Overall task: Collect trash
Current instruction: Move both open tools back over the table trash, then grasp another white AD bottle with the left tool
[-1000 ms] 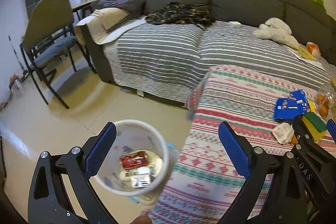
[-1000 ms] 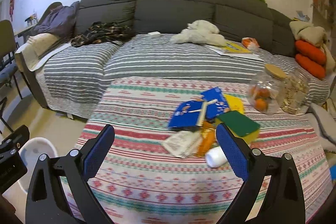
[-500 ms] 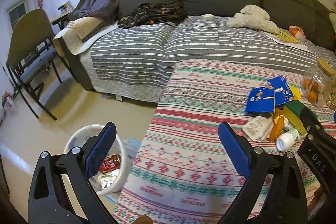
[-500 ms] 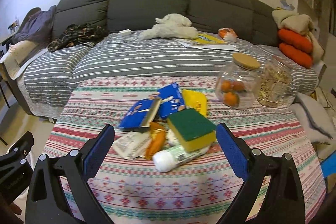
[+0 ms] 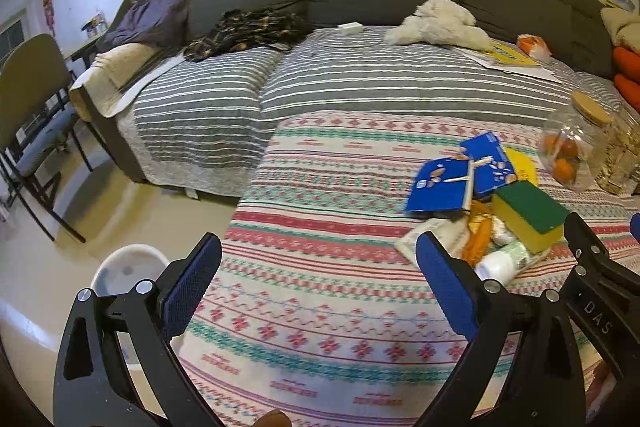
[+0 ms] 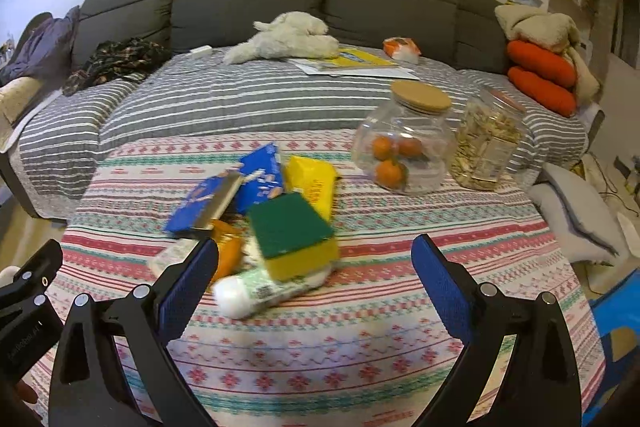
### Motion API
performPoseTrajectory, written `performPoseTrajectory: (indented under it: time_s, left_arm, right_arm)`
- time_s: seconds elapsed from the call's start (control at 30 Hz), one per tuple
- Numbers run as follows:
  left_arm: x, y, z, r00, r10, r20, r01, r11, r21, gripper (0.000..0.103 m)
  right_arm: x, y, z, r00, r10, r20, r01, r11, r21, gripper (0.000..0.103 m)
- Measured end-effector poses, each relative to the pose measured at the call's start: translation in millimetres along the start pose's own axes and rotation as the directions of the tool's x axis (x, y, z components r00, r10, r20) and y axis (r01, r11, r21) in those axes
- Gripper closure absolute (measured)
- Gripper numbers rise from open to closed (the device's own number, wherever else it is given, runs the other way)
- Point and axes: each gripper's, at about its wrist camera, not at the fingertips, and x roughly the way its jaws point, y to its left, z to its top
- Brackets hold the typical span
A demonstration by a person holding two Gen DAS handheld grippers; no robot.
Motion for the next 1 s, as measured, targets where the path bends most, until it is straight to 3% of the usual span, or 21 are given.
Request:
performPoseTrajectory:
  time_s: [0.37,0.47,0.7,0.77,0.9,1.0]
  left_arm:
    - [20,-63,-6,0.994,-0.088,-0.066,0.094,0.991,0.098,0.009]
    - [29,-86,-9,0.984,-0.140,-0.106,0.154,0.978,0.138,0.009]
    - [56,-143,-17,0.958,-0.208,-0.199,0.259,0.923,0.285,0.012]
    - [65,-155,-17,0.945,-0.230,-0.230,0.297,0.901,0.318,0.019]
    - [77,-171,-17,0.924,-0.269,-0.270,0.355,0.866,0.352,0.021]
    - [84,-179,-23,0.918,-0.269,-0.291,0.368,0.849,0.379,0.035]
  right_arm:
    - [24,-65,2,0.992,-0.099,-0.076,0.103,0.994,0.044,0.009]
    - [30,-83,4,0.990,-0.108,-0.094,0.113,0.992,0.054,0.009]
    - [44,-124,8,0.984,-0.117,-0.136,0.131,0.986,0.102,0.009]
    - [49,-136,9,0.982,-0.105,-0.157,0.126,0.984,0.127,0.009]
    - [58,-160,11,0.979,-0.088,-0.182,0.120,0.977,0.178,0.009]
    - [62,-171,13,0.978,-0.082,-0.191,0.122,0.970,0.208,0.009]
